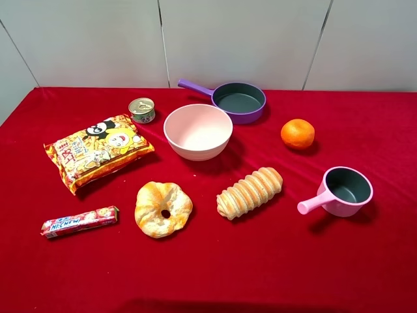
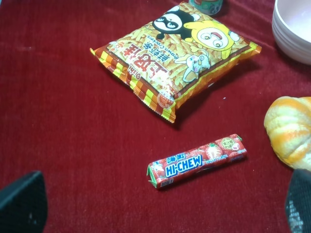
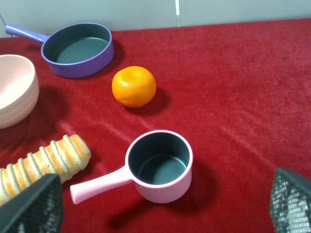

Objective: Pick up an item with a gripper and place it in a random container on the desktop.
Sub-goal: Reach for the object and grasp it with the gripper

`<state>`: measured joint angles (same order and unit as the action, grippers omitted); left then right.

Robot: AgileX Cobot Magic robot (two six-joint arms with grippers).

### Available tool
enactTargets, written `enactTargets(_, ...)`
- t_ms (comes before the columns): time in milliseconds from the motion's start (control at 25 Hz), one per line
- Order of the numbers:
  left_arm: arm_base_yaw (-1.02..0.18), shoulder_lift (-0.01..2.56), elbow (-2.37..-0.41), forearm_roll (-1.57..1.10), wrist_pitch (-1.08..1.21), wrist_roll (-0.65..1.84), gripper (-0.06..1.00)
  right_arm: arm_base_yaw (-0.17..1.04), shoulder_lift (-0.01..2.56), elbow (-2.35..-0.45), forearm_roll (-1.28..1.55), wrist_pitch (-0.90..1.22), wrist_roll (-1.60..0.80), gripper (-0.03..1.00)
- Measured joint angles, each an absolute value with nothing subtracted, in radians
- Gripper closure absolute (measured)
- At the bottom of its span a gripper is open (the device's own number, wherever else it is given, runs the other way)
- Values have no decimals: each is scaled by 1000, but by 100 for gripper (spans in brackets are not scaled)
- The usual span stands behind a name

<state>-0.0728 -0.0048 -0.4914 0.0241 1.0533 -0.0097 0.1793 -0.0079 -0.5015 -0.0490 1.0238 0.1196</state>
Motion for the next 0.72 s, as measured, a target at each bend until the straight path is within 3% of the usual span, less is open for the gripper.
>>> enactTargets(720, -73, -5, -491, 24, 1053, -10, -3, 179, -8, -501, -49, 1024, 120, 33)
